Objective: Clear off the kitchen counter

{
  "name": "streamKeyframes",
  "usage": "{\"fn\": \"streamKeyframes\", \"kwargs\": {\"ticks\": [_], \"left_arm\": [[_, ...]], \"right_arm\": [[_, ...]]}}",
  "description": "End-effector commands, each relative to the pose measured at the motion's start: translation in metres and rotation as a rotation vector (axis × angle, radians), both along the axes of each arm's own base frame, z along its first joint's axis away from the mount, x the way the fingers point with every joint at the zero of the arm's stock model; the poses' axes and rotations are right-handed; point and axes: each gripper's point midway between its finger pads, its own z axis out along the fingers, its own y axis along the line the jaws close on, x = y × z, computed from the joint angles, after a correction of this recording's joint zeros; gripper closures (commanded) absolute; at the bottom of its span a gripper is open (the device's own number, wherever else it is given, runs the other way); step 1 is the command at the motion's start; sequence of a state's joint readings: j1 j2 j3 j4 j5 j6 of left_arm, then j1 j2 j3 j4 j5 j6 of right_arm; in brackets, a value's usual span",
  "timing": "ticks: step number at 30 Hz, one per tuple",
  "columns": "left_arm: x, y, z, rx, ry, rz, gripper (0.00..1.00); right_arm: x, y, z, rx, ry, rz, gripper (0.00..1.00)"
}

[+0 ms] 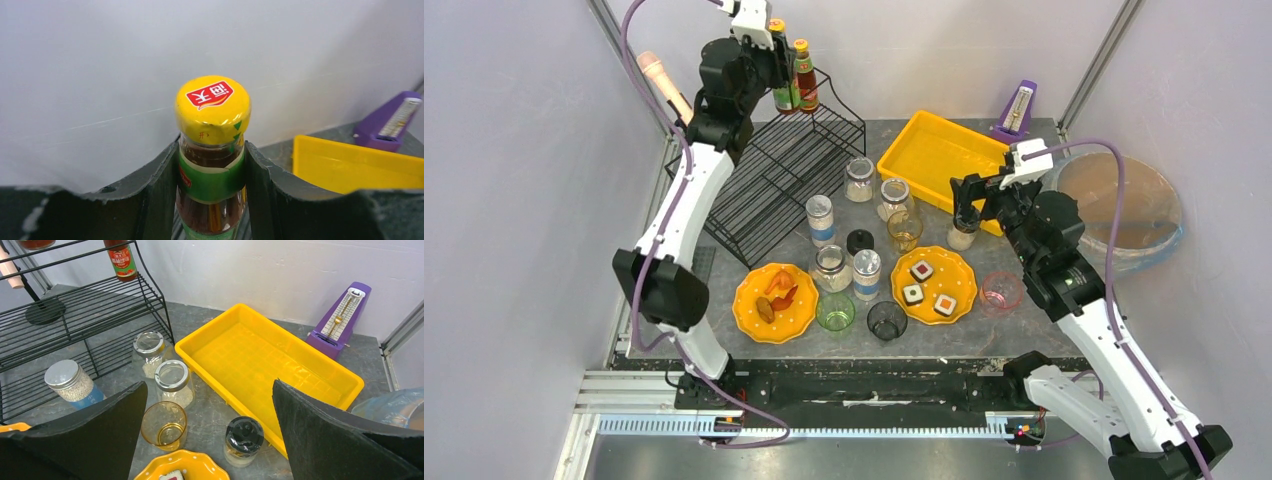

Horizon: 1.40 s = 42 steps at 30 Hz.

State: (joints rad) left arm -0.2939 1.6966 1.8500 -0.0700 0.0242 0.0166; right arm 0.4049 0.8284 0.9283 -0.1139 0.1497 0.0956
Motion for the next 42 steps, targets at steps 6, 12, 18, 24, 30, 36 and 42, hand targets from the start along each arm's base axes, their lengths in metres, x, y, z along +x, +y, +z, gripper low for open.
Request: {"fn": "streamKeyframes", "kwargs": {"ticks": [6, 12, 18, 24, 30, 36, 42], "left_arm": [[0.057, 0.047, 0.047, -0.039, -0.168, 0.120, 0.98], [0.088, 0.050, 0.018, -0.039, -0.134, 0.123, 0.98], [0.115, 0.046, -0.011, -0.032, -0.123, 0.110, 0.98], [0.131, 0.036, -0.025, -0.071, -0.118, 0.066, 0.92], [0.139, 0.036, -0.043, -0.049, -0.096, 0.076, 0.73], [0.139, 0.035, -0.061, -0.025, -0.059, 0.069, 0.43], [0.130, 0.038, -0.061, -0.024, -0.051, 0.072, 0.18]], "right_arm": [[0.014, 0.009, -0.007, -0.045, -0.009, 0.024, 0.02], [0.020, 0.009, -0.016, -0.070, 0.009, 0.017, 0.02], [0.023, 0.011, -0.023, -0.087, 0.027, 0.024, 0.02], [0.025, 0.011, -0.029, -0.101, 0.042, 0.020, 0.02], [0.028, 0.011, -0.034, -0.108, 0.057, 0.019, 0.02], [0.028, 0.012, -0.039, -0.116, 0.066, 0.020, 0.02], [0.027, 0.011, -0.039, -0.112, 0.066, 0.021, 0.02]]}}
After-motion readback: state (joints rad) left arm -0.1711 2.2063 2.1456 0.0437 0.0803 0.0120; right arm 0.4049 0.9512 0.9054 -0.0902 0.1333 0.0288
